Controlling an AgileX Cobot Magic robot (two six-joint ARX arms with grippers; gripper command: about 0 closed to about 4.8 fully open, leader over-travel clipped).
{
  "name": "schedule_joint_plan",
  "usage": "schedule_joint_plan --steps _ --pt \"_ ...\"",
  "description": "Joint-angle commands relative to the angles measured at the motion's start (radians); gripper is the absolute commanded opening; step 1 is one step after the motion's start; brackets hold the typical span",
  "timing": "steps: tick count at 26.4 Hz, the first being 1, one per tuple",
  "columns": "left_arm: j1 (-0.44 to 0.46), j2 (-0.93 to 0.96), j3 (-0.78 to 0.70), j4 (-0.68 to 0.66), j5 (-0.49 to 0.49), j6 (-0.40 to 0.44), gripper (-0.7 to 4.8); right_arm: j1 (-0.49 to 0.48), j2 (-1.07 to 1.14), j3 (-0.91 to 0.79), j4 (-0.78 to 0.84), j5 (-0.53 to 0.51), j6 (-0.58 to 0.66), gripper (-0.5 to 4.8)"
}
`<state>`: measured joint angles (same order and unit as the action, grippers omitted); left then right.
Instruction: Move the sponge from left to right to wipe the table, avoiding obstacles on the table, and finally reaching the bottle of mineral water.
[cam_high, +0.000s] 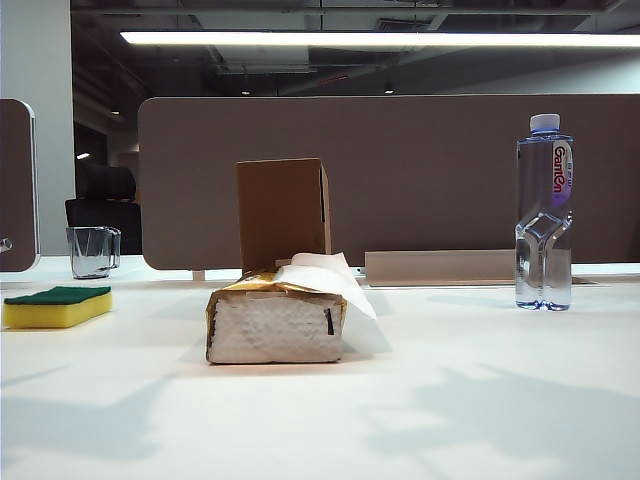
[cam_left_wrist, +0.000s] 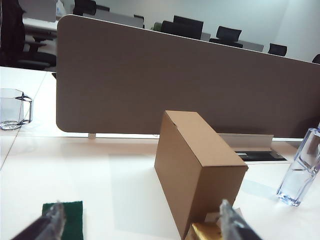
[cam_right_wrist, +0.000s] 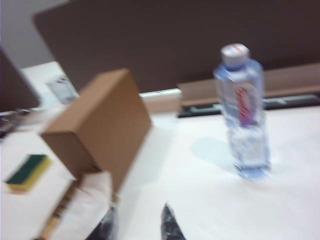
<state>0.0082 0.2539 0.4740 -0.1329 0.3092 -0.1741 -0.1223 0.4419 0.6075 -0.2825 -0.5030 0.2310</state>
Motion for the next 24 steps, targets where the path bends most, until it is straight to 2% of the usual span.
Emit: schedule_joint_plan --steps 1,3,5,13,21,24 --pt "0.0 0.101 0.067 0.009 0.005 0.002 4.62 0.001 0.042 0.079 0.003 -0.061 0.028 1.86" --pt "0.0 0.172 0.108 0.008 0.005 0.002 4.79 0.001 0.061 0.126 -0.008 -0.061 0.053 2.37" --pt "0.0 0.274 0.156 0.016 0.006 0.002 4.79 0.001 0.072 0.179 -0.022 -0.079 0.071 2.53" --pt "0.0 0.583 0.282 0.018 0.023 0.01 4.79 0.018 0.167 0.272 -0.037 -0.267 0.206 2.54" --pt "0.008 0.934 0.454 0.025 0.054 0.028 4.79 0.134 0.314 0.336 -0.136 -0.328 0.222 2.54" --pt "0.049 1.032 0.488 0.045 0.072 0.043 4.79 0.192 0.369 0.351 -0.142 -0.335 0.235 2.54"
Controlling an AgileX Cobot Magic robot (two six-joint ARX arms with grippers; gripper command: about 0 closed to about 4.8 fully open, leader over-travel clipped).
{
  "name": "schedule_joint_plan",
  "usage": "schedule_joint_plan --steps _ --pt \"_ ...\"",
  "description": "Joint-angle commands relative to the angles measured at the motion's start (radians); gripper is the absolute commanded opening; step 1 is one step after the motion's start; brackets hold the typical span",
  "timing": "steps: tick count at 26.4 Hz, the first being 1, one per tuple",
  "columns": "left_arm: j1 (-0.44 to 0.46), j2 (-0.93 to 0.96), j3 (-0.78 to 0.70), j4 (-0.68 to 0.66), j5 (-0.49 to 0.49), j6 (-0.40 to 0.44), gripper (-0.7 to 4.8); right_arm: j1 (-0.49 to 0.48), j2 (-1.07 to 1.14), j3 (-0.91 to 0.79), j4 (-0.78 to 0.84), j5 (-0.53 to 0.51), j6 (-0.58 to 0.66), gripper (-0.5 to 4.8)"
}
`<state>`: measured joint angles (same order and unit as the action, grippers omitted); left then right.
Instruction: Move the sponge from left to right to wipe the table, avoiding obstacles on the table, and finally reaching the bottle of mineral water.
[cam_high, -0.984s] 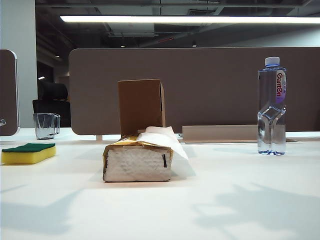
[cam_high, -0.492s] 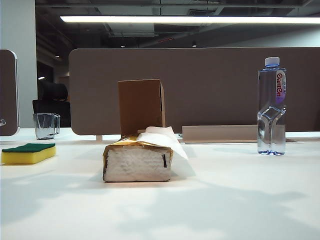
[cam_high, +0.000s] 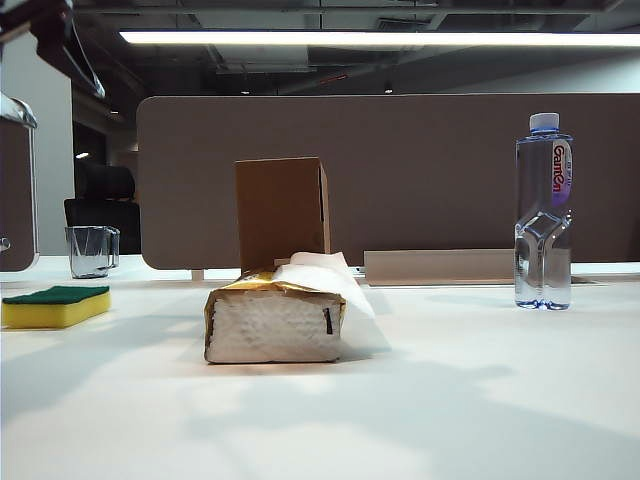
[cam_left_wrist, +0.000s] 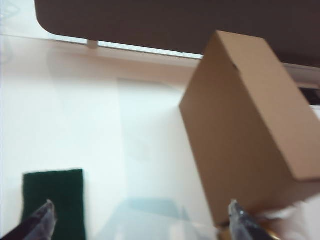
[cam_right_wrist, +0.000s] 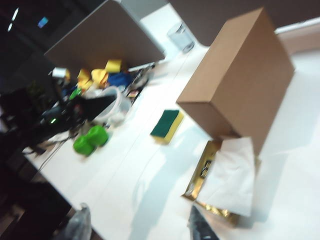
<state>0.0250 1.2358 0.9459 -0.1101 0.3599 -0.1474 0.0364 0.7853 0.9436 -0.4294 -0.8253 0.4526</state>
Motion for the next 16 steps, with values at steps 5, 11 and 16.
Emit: schedule_joint_plan --steps 5,11,16 --pt "0.142 0.186 0.04 0.047 0.146 0.017 4.79 0.121 0.134 0.052 -0.004 -0.046 0.019 2.56" --pt "0.152 0.348 0.078 0.037 0.187 0.036 4.79 0.198 0.24 0.087 -0.003 -0.046 0.015 2.56" --pt "0.153 0.446 0.14 0.032 0.15 0.072 4.79 0.231 0.271 0.087 0.0 -0.047 0.015 2.56"
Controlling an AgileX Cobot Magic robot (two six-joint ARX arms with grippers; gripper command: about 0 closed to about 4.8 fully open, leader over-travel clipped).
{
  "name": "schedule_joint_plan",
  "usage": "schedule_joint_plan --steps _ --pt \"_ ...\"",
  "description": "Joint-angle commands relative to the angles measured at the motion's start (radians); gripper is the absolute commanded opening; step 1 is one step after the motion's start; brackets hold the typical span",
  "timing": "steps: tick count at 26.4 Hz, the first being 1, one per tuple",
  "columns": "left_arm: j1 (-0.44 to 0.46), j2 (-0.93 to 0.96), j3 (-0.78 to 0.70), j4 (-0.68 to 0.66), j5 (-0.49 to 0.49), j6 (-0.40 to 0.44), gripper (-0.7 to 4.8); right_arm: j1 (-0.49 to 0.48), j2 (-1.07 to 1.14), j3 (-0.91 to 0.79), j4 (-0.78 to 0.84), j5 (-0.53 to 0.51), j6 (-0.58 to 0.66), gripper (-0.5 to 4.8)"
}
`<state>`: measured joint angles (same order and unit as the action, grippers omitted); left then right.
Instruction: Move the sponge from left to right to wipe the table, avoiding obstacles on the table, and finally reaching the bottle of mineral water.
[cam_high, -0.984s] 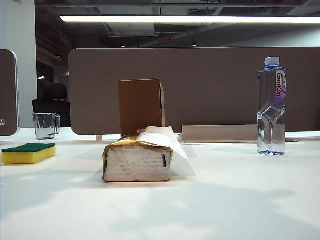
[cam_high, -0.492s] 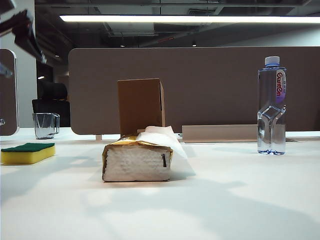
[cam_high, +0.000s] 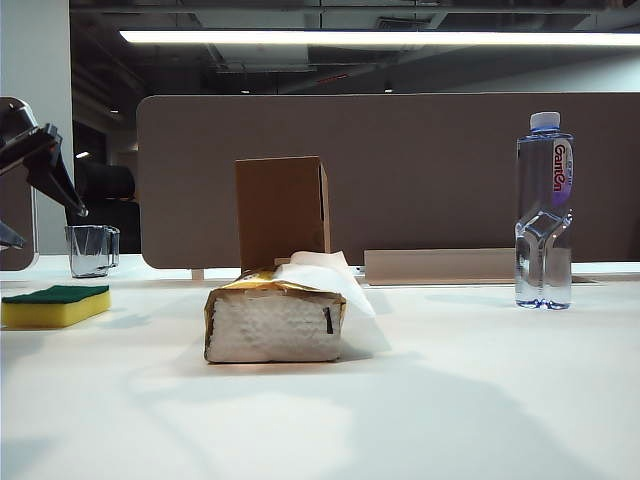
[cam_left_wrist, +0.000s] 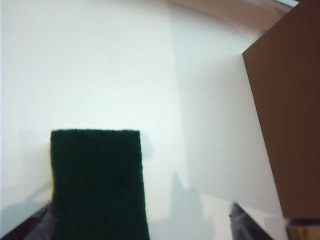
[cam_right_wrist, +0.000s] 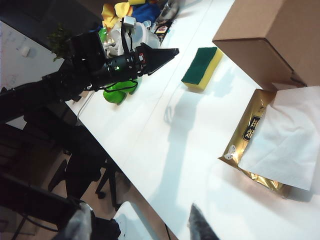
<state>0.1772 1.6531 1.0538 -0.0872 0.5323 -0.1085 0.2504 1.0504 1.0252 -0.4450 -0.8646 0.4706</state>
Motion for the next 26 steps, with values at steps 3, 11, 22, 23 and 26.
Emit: schedule_joint_plan --steps 3,11,22,23,26 --pt "0.001 0.085 0.075 -0.013 -0.024 0.05 4.79 0.027 0.019 0.005 0.015 -0.013 -0.003 2.56" --pt "0.001 0.183 0.087 -0.025 -0.065 0.079 4.79 0.027 0.041 0.006 0.014 -0.021 -0.007 2.56" --pt "0.001 0.262 0.087 0.016 -0.106 0.112 4.79 0.027 0.042 0.006 0.014 -0.021 -0.007 2.56" --pt "0.0 0.274 0.087 0.023 -0.106 0.112 4.79 0.027 0.042 0.006 0.013 -0.021 -0.007 2.56" --pt "-0.001 0.287 0.087 0.019 -0.108 0.109 3.78 0.027 0.042 0.006 0.013 -0.02 -0.007 2.55"
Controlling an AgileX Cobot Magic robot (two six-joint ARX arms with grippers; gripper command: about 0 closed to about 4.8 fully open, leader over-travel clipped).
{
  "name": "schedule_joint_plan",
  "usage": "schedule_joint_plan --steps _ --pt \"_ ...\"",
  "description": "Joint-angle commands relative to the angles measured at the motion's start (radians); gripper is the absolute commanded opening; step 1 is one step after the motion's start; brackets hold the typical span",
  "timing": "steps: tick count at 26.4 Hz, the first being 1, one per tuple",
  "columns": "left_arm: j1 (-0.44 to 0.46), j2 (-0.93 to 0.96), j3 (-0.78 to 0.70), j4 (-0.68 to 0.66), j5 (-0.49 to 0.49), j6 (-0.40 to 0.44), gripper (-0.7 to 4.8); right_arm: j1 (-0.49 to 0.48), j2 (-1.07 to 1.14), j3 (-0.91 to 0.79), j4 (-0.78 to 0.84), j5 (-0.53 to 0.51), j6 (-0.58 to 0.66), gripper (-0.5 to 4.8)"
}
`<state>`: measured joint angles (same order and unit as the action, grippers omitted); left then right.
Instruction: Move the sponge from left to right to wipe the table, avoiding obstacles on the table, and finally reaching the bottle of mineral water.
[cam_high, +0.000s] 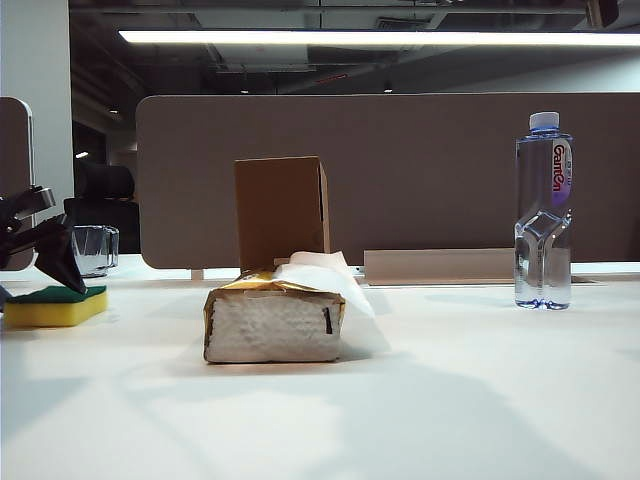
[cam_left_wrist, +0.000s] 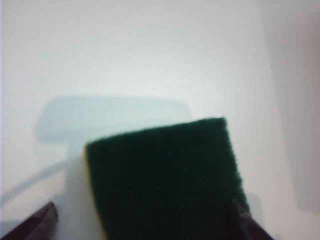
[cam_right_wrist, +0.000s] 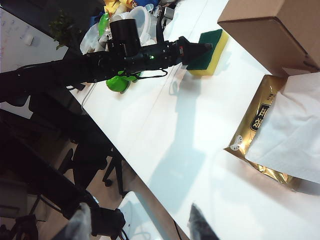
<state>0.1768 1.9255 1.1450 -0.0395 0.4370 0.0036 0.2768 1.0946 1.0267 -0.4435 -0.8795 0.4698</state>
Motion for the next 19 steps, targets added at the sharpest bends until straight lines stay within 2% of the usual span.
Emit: schedule_joint_plan --steps 1,4,8,10,11,12,13,19 --pt "-0.001 0.014 -0.004 -0.03 -0.013 -0.003 3.46 0.001 -0.002 0.005 0.011 -0.002 -0.006 2.55" --pt "-0.002 0.014 -0.004 -0.032 -0.007 -0.003 3.33 0.001 -0.002 0.005 0.011 0.003 -0.006 2.55" --pt "-0.001 0.016 -0.004 -0.03 -0.013 0.002 2.3 0.001 -0.002 0.005 0.012 0.013 -0.006 2.53" --pt "-0.001 0.022 -0.004 -0.027 -0.014 0.008 1.46 0.001 -0.002 0.005 0.012 0.014 -0.006 2.52" --pt "-0.001 0.026 -0.004 -0.027 -0.014 0.008 0.71 0.001 -0.002 0.005 0.012 0.013 -0.006 2.52" --pt "-0.001 0.026 -0.004 -0.027 -0.014 0.008 0.43 0.001 -0.002 0.005 0.012 0.014 -0.006 2.52" --pt "-0.001 0.026 -0.004 -0.027 -0.014 0.008 -0.08 0.001 -0.002 0.005 0.012 0.013 -0.006 2.52" --pt "-0.001 0.026 -0.004 -0.077 -0.014 0.098 -0.06 0.001 -0.002 0.005 0.012 0.013 -0.006 2.52"
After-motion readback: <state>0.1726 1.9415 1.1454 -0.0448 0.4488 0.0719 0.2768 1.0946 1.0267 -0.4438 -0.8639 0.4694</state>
